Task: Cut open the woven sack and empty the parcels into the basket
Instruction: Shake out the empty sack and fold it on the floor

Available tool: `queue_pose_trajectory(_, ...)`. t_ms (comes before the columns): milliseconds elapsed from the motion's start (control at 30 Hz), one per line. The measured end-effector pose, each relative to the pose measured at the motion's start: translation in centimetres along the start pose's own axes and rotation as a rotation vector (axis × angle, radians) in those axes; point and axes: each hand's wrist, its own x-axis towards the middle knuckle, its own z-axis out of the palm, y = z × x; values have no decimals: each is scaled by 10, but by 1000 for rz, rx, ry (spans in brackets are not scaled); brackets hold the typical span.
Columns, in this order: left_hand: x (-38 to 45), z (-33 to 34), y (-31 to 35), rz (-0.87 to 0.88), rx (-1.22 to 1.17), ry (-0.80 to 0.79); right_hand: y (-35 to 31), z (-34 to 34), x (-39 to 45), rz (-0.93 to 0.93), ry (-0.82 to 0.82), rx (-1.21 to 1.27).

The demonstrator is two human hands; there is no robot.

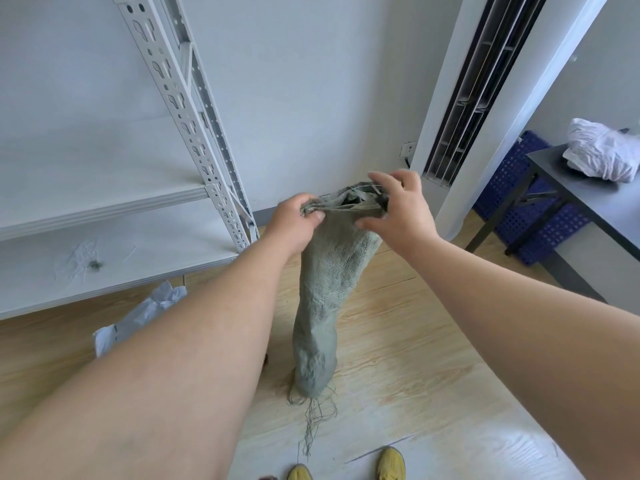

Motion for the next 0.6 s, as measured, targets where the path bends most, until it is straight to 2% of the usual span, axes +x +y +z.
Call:
queue_pose_trajectory(67,3,-5,7,57,17,-45,-7,3,1,-106,-42,-214)
queue_pose_trajectory(133,2,-6,12,94,-22,-59,-12,6,5,-109,-72,-268)
queue_pose_trajectory(233,-7,-6,12,95,-175,-45,-19,4,8,-59,21,-239)
queue_pose_trajectory(300,-12,-5,1,47,-183,-69,-24,1,8,-99,82,-242)
queue_pose_trajectory(400,-17,-5,-19,-65,-48,-138,-31,-5,10,-192,28,-106)
queue_pose_trajectory(467,-20,-3,-24,-130,-70,-100,-37,-8,12,-251,6,-32)
queue_pose_trajectory(533,-21,-1,-24,-163,-135,-1,-40,-9,10,-259,124,18)
queue_pose_trajectory(600,-19,-3,-20,-183,-278,74,-40,-10,7,-140,303,130)
